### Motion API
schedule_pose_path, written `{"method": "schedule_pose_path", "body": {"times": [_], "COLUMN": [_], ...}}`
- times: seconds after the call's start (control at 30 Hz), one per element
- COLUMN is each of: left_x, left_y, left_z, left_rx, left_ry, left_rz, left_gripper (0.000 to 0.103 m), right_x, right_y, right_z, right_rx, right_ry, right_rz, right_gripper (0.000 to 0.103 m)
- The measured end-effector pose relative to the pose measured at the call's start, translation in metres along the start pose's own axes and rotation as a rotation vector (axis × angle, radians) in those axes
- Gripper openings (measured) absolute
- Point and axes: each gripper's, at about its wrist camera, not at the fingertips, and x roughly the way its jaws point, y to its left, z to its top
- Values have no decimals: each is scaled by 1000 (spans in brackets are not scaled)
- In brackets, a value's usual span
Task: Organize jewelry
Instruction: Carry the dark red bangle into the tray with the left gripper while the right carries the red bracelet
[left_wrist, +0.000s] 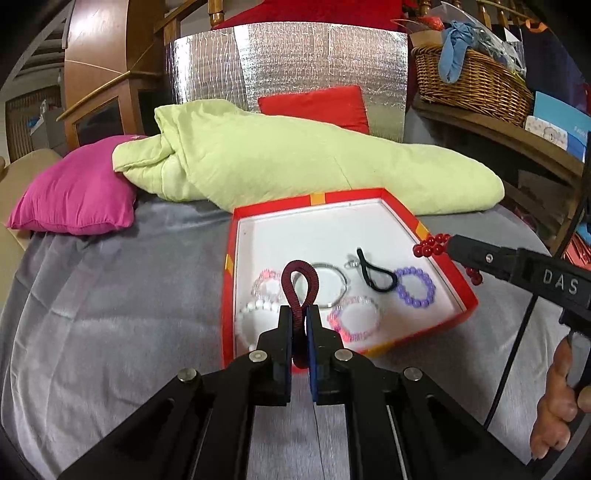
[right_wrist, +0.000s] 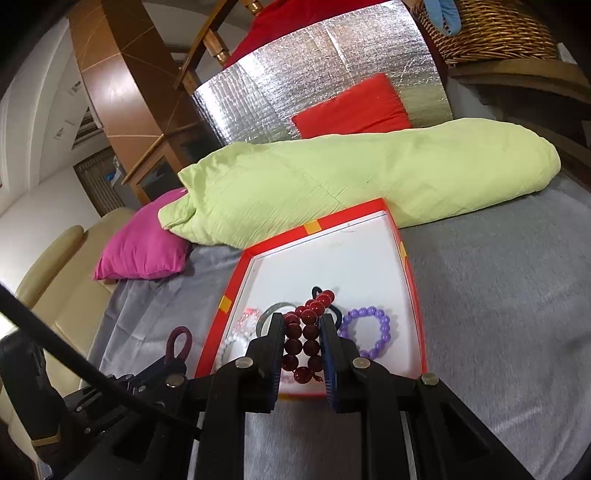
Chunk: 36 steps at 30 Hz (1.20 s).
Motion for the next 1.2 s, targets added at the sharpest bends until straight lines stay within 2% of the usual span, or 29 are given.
{"method": "schedule_pose_path", "body": {"times": [0.23, 0.53, 1.2], "left_x": [32, 64, 136], "left_y": [6, 10, -2], "left_z": [15, 35, 69], "left_rx": [-9, 40, 151], "left_ry": [20, 16, 63], "left_rz": [63, 139, 172], "left_gripper": [8, 8, 8], "right_x": [17, 33, 81], "right_y": [-13, -26, -44], "right_z": [11, 25, 51], "right_rx": [42, 90, 179], "right_ry": [-9, -17, 17], "right_rz": [-14, -25, -62], "right_gripper": [20, 20, 20]}}
